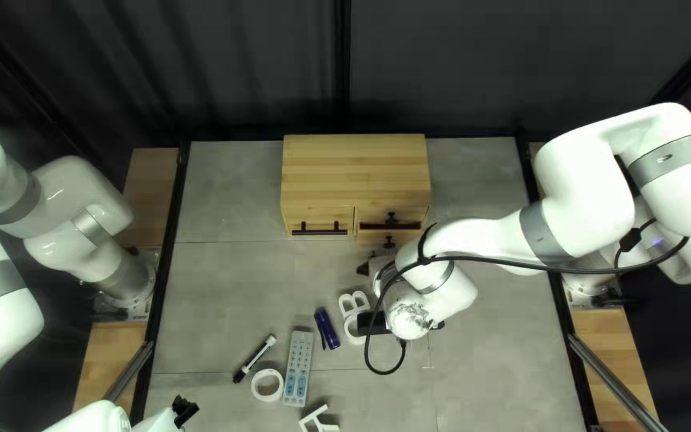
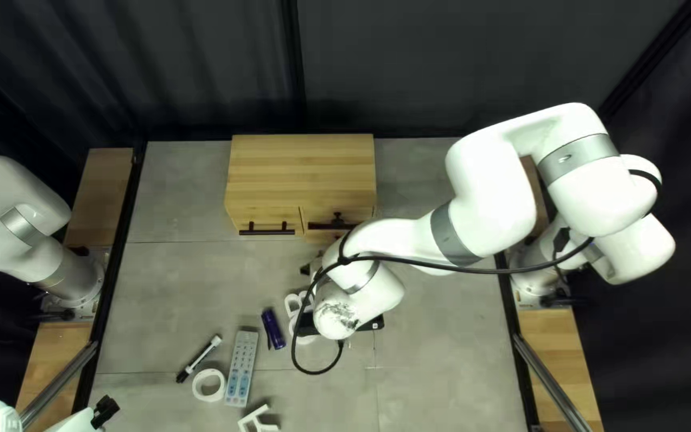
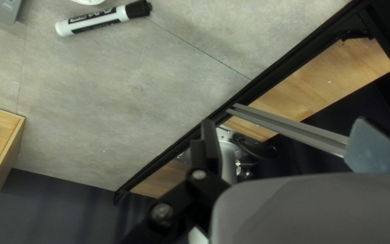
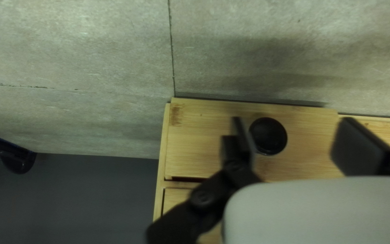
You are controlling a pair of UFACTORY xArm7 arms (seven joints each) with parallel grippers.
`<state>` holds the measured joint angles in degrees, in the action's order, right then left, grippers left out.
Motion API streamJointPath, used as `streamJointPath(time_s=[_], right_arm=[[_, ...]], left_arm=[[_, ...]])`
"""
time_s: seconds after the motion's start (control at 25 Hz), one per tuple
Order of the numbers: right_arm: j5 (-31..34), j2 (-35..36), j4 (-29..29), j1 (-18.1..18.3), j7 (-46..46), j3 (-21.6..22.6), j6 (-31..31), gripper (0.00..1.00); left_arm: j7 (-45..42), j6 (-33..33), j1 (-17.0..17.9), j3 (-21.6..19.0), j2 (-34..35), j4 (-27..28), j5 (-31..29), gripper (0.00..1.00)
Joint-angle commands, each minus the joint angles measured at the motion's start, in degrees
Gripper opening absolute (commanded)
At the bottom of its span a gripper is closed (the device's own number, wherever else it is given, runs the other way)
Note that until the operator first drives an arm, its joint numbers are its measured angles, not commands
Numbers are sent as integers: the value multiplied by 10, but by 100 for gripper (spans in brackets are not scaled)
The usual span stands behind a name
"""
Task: Open drawers and place objects into drawer and close
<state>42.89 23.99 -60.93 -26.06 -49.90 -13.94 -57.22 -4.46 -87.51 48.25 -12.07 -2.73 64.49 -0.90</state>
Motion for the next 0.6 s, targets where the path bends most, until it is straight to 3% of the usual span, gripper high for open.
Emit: streamJointPath(time_s=[0.04, 0.2, 0.44, 0.56, 0.6], right_arm=[[3, 4, 0, 6, -1, -5, 6, 100], [5, 6, 0, 11, -2, -9, 10, 100], [5, 8, -4, 14, -4, -10, 10, 88], [4, 7, -5, 14, -5, -11, 8, 79], [4, 7, -6, 14, -5, -11, 7, 63]], left_arm=[[0, 0, 0, 0, 0, 0, 0, 100], [0, 0, 0, 0, 0, 0, 0, 100], [0, 0, 0, 0, 0, 0, 0, 100], [0, 0, 0, 0, 0, 0, 0, 100], [0, 0, 0, 0, 0, 0, 0, 100]])
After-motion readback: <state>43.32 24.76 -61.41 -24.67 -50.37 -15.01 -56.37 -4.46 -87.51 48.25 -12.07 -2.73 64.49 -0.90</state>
